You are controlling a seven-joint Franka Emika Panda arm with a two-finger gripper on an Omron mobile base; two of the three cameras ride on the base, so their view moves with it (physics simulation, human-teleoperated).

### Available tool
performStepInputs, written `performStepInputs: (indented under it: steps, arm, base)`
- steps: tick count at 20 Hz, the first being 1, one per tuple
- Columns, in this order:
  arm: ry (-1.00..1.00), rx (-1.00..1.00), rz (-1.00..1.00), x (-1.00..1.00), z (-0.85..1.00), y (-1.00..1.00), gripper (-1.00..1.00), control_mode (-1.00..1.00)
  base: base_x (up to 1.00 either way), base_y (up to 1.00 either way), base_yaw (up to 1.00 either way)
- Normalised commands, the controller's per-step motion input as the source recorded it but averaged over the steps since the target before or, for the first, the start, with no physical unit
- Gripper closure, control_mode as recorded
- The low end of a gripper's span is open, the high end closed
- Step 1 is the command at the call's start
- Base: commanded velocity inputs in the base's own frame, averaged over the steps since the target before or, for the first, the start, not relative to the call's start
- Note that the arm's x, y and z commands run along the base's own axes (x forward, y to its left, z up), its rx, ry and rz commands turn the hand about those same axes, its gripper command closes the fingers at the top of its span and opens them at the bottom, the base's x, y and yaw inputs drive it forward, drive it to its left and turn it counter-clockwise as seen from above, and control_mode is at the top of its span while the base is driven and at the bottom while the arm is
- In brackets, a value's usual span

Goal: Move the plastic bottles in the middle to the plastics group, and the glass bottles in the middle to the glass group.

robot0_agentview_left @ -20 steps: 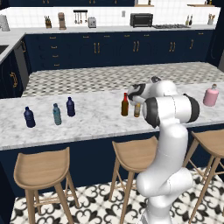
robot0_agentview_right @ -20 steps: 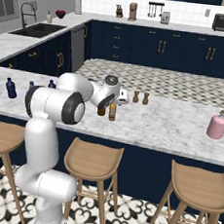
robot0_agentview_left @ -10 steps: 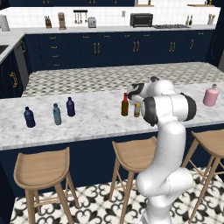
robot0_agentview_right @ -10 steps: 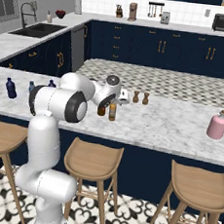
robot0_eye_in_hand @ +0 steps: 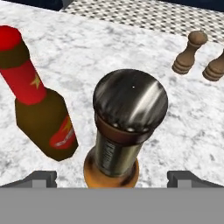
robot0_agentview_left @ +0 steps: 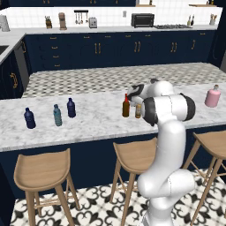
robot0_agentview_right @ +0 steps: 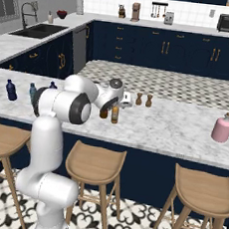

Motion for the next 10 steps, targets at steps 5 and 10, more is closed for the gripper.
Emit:
performStepInputs:
  steps: [5,10]
  arm:
    - [0.00,0.00,0.00,0.15,-0.04,0.00,-1.00,-1.00]
    - [0.00,0.00,0.00,0.11,-0.11,0.00,-1.00,-1.00]
  base:
    - [0.00,0.00,0.00]
    - [0.00,0.00,0.00]
